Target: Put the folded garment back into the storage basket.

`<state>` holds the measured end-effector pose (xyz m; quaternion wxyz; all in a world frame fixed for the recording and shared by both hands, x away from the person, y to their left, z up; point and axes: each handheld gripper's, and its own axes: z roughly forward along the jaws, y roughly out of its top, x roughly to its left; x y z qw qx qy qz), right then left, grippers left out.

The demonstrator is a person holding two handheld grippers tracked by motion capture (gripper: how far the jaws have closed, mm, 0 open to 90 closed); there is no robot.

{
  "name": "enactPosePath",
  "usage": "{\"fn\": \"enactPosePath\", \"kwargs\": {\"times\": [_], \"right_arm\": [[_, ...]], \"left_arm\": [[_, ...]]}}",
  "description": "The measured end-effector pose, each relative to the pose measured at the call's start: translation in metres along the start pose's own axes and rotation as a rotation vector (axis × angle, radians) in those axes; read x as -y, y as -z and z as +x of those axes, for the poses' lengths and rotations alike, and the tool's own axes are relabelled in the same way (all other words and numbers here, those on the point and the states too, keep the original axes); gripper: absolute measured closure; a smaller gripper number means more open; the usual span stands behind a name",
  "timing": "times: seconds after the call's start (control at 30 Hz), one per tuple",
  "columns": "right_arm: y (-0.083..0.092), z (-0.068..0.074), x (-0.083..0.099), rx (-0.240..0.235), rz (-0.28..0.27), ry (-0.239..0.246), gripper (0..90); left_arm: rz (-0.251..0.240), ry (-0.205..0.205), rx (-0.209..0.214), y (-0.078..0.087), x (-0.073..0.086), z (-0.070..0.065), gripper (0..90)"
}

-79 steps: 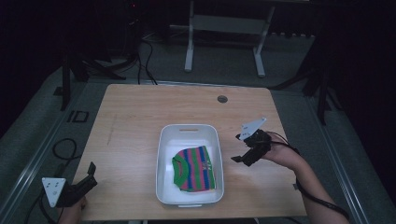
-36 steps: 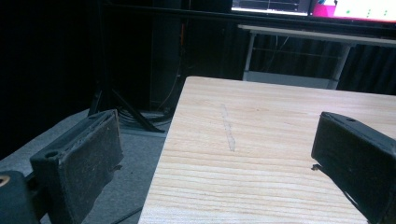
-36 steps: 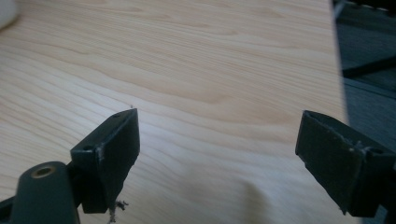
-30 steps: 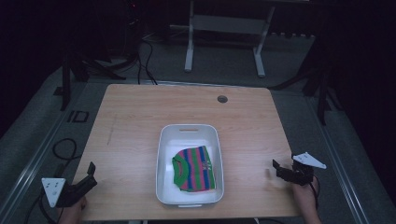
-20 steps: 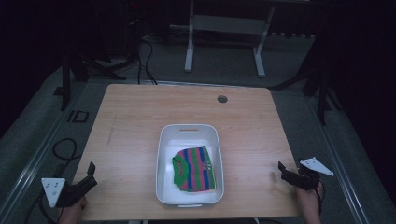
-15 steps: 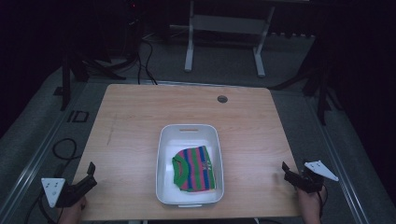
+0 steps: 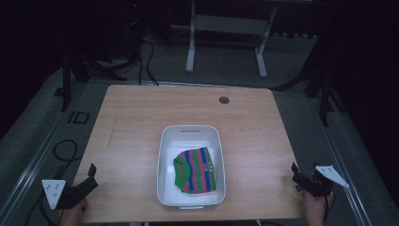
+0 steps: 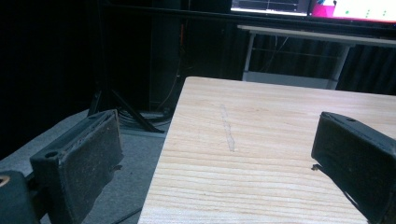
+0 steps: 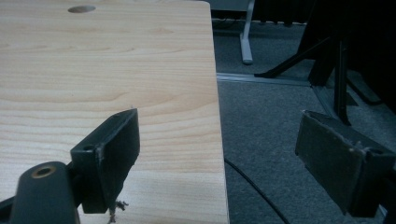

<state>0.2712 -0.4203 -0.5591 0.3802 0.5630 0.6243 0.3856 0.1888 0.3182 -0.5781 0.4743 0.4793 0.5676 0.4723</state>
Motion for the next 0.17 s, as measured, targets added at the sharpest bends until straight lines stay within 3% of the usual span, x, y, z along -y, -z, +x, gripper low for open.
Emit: {"fn": "enactPosePath", "kwargs": {"times": [0.17], "right_arm": [[-0.0017, 0.0015, -0.0006, 0.011, 0.020, 0.014, 13.8]], "left_arm": [[0.000, 0.001, 0.000, 0.0001, 0.0000, 0.0001, 2.2]]}}
